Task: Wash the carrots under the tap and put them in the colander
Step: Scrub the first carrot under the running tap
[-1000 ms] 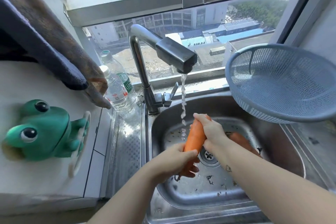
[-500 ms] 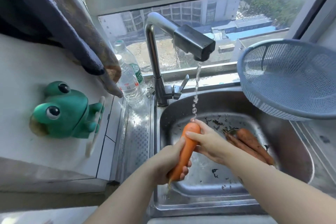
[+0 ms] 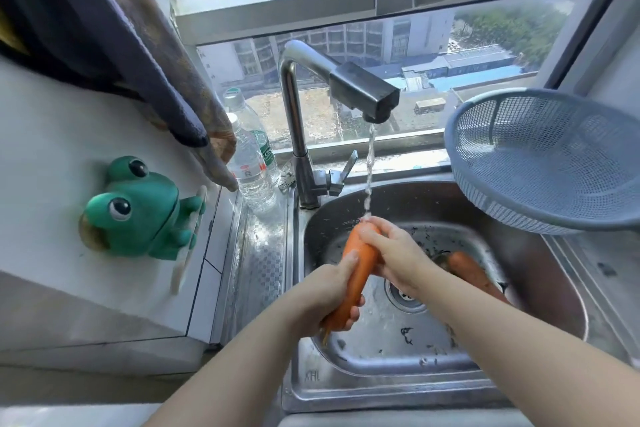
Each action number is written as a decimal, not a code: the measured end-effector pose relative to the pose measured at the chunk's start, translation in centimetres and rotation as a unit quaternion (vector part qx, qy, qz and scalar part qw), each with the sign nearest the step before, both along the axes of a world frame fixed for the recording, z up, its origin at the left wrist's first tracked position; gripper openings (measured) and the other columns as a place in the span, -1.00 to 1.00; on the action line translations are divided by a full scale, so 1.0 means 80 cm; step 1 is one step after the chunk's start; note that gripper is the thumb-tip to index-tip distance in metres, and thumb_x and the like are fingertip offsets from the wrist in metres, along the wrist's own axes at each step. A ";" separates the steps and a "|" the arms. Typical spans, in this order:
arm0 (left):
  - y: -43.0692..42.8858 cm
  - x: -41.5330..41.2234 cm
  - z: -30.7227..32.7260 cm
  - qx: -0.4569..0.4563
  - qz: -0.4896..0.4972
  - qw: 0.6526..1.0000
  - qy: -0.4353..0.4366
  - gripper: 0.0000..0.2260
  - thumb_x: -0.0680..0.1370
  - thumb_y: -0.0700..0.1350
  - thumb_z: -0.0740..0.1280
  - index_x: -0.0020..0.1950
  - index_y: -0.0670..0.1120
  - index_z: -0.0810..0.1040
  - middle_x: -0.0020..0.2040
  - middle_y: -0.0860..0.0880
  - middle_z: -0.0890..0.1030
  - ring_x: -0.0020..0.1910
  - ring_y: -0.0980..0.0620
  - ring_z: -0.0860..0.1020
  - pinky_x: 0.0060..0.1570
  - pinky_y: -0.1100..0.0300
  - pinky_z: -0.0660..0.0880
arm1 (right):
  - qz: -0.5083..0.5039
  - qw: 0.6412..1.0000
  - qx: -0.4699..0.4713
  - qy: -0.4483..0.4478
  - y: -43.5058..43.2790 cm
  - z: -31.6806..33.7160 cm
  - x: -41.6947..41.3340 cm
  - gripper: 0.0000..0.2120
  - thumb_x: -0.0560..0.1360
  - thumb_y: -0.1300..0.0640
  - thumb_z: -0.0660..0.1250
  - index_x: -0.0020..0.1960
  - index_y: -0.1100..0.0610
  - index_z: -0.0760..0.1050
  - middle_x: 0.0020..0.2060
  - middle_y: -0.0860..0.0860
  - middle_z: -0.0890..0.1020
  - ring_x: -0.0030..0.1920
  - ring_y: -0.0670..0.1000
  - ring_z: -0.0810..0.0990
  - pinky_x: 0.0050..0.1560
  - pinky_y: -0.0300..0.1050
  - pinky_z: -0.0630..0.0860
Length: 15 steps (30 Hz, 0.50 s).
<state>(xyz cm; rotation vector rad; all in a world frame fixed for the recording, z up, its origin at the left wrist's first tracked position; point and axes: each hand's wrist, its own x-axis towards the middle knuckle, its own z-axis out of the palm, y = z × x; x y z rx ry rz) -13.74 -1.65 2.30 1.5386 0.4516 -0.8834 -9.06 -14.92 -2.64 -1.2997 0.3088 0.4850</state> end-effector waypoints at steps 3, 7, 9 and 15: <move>0.011 -0.001 0.003 0.001 0.003 1.000 0.014 -0.54 0.62 0.21 0.10 0.08 -0.19 0.44 -0.31 -0.06 0.50 -0.50 0.11 0.45 -0.52 0.30 0.43 | 0.027 0.996 0.079 0.037 -0.004 0.006 -0.002 -0.69 0.61 0.15 0.20 0.35 0.03 0.39 0.21 0.15 0.49 0.08 0.14 0.58 -0.13 0.00 0.61; 0.015 -0.002 0.005 0.014 -0.002 1.000 0.014 -0.54 0.61 0.23 0.11 0.06 -0.19 0.45 -0.31 -0.06 0.51 -0.51 0.11 0.46 -0.53 0.29 0.43 | 0.022 0.996 0.078 0.031 0.002 0.006 -0.007 -0.61 0.57 0.24 0.27 0.37 0.05 0.35 0.22 0.16 0.48 0.12 0.18 0.58 -0.03 0.04 0.62; 0.009 -0.002 0.006 0.042 -0.011 0.999 -0.001 -0.55 0.62 0.20 0.10 0.02 -0.20 0.44 -0.29 -0.08 0.50 -0.52 0.11 0.45 -0.52 0.29 0.43 | -0.026 0.999 0.032 0.033 0.013 0.005 -0.004 -0.65 0.58 0.18 0.26 0.36 0.09 0.40 0.18 0.17 0.52 0.07 0.16 0.59 -0.11 0.01 0.62; 0.020 0.004 0.010 0.042 -0.016 0.999 0.005 -0.57 0.62 0.19 0.13 0.04 -0.20 0.42 -0.31 -0.08 0.50 -0.52 0.10 0.46 -0.54 0.28 0.44 | -0.011 0.985 0.154 0.073 0.003 0.008 -0.003 -0.69 0.61 0.20 0.20 0.35 0.09 0.40 0.07 0.19 0.55 -0.05 0.13 0.59 -0.09 0.05 0.60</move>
